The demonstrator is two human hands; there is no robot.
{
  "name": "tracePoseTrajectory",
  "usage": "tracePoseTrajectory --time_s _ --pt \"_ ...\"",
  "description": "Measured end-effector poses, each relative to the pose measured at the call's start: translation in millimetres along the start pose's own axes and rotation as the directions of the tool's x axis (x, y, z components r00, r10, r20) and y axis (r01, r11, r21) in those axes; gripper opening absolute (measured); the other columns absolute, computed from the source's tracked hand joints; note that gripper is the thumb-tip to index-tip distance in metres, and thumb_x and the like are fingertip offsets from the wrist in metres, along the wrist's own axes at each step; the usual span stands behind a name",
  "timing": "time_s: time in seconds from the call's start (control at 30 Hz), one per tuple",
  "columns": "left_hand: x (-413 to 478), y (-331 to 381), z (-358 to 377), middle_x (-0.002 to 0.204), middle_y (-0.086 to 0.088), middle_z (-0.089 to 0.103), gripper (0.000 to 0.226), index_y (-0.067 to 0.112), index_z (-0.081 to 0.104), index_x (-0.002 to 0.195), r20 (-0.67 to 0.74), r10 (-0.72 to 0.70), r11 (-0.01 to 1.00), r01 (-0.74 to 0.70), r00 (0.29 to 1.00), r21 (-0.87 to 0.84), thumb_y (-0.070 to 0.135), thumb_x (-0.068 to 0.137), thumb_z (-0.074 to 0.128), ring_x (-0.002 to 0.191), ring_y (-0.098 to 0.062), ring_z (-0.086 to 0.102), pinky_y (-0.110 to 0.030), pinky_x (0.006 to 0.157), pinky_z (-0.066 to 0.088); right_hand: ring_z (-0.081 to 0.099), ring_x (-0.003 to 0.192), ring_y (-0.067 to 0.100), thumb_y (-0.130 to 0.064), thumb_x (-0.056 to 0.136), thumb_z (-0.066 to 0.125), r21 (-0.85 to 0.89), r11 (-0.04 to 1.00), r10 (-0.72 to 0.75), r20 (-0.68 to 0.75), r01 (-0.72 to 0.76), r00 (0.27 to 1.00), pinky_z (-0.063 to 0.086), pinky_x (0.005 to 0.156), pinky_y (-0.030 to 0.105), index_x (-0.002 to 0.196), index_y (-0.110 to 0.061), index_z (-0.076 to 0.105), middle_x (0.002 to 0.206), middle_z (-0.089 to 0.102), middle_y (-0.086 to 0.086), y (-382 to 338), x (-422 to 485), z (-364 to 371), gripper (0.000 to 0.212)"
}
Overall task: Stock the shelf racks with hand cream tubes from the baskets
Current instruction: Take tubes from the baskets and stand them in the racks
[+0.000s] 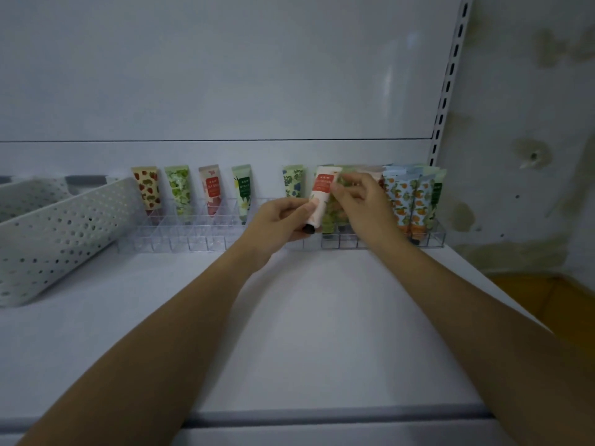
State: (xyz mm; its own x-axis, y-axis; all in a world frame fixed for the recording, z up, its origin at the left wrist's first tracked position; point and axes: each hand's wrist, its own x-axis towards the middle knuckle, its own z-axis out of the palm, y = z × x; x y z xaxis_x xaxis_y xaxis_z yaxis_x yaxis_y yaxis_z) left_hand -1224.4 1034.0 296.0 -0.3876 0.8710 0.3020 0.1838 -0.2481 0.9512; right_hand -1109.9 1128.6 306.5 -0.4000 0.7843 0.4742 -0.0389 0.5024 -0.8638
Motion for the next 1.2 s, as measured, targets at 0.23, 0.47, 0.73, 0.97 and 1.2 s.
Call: tracePoseTrajectory --time_s 0.23,0.47,0.73,0.97,1.2 --pt "-7 -1 7 0.09 0.002 0.067 0.025 0.007 0.061 0.114 0.025 0.054 0.971 -0.058 0.998 0.231 0.018 0.095 0.049 0.076 -0.006 0.065 -0.017 0.075 0.052 0.061 0.088 0.016 -0.006 0.091 0.055 0.118 0.993 0.004 -0.074 0.005 0.997 0.052 0.057 0.015 0.136 -0.019 0.035 0.111 0.06 0.011 -14 2 -15 0.051" --pt "-8 -12 -4 0.123 -0.001 0.061 0.033 0.011 0.061 0.121 0.056 0.216 0.629 -0.183 0.975 0.755 0.027 0.097 0.044 0.115 -0.011 0.052 -0.019 0.091 0.034 0.059 0.096 0.016 -0.007 0.096 0.044 -0.271 0.95 -0.229 -0.26 0.156 0.938 0.048 0.074 0.024 0.133 -0.02 0.039 0.123 0.055 0.004 -6 7 -53 0.039" --pt "0 -26 -13 0.122 -0.011 0.062 0.032 0.006 0.064 0.115 0.184 0.185 0.486 -0.253 0.965 0.837 0.023 0.096 0.045 0.118 -0.026 0.051 -0.04 0.105 0.036 0.054 0.101 0.025 0.001 0.092 0.043 -0.538 0.813 -0.325 -0.104 0.222 0.94 0.048 0.083 0.038 0.129 -0.011 0.041 0.125 0.047 0.013 9 10 -57 0.038" --pt "1 -29 -14 0.128 -0.009 0.057 0.034 0.011 0.062 0.119 0.18 0.146 0.454 -0.227 0.973 0.862 0.027 0.096 0.043 0.123 -0.024 0.046 -0.034 0.106 0.03 0.052 0.102 0.031 0.001 0.092 0.043 -0.677 0.707 -0.298 -0.023 0.205 0.954 0.047 0.082 0.043 0.125 -0.006 0.045 0.127 0.044 0.016 10 10 -57 0.034" --pt "2 -29 -13 0.131 -0.006 0.055 0.035 0.012 0.059 0.122 0.188 0.147 0.428 -0.234 0.971 0.873 0.029 0.097 0.042 0.126 -0.021 0.043 -0.028 0.104 0.024 0.045 0.116 0.028 0.004 0.089 0.046 -0.753 0.631 -0.291 -0.005 0.188 0.957 0.044 0.093 0.039 0.131 -0.003 0.047 0.134 0.038 0.014 13 11 -56 0.043"
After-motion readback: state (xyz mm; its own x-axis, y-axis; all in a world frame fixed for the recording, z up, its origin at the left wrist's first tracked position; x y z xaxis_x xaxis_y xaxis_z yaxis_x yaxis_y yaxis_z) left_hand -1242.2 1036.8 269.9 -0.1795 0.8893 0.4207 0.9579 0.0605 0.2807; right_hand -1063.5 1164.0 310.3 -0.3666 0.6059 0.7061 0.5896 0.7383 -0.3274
